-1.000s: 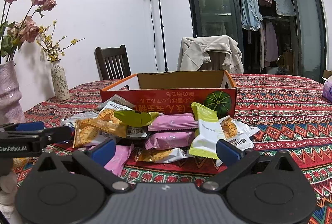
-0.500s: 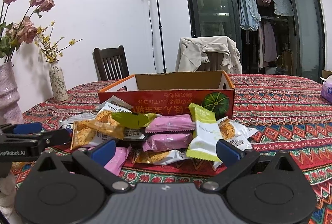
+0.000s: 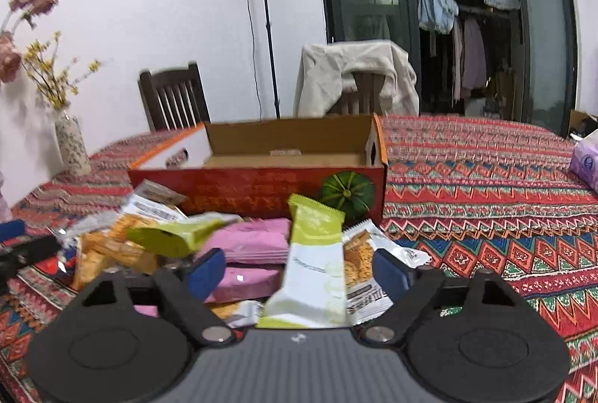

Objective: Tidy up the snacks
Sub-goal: 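Grasp the lime-green and white snack packet with the right gripper, then lift the lime-green packet with the right gripper while the left gripper grasps a brown packet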

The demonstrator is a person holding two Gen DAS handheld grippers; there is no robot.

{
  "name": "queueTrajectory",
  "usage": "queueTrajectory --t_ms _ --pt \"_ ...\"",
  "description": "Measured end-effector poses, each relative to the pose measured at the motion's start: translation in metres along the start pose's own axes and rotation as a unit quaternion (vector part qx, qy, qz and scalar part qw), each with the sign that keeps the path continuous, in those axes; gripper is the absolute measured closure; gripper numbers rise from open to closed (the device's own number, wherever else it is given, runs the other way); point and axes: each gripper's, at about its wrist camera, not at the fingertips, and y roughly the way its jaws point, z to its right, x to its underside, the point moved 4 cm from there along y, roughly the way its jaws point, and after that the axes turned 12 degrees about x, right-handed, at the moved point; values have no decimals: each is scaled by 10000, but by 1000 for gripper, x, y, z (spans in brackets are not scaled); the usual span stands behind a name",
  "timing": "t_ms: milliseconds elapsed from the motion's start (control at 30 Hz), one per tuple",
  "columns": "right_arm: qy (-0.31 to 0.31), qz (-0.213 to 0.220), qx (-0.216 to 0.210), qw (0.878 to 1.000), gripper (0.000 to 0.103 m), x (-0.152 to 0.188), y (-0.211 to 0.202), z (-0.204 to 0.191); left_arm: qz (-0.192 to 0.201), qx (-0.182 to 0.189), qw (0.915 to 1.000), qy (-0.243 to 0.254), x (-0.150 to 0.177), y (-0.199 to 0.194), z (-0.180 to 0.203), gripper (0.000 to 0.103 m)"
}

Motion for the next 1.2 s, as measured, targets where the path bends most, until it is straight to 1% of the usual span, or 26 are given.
queueTrajectory --t_ms 67,200,267,367,433,500,667,833,1000,1200 --pt "-38 -189 -45 9998 35 -1 10 1 -18 -38 10000 -31 0 1 -3 0" --pt "73 -470 -113 9988 45 1 26 4 -62 -79 9999 -104 1 3 -7 0" --pt "222 -588 -209 9978 52 3 33 6 -90 -91 9998 -122 1 4 -9 0" --pt "399 -600 -306 9969 59 4 35 8 -159 -112 9997 -122 2 6 -10 0" --pt "454 -545 -297 9970 62 6 32 10 -170 -106 9997 -136 2 6 -11 0" --pt "517 -473 -290 9971 63 7 29 12 -186 -114 9996 -153 2 7 -12 0" --pt "556 -77 -130 9983 64 9 14 13 -229 -142 9995 -169 2 10 -14 0" --pt "571 241 -35 9981 64 9 1 13 -308 -258 9991 -165 0 15 -21 0" --pt "610 482 -77 9969 64 7 -11 12 -371 -383 9981 -311 -1 16 -33 0" --pt "593 720 -149 9955 64 7 -23 7 -429 -353 9980 -306 0 18 -32 0"
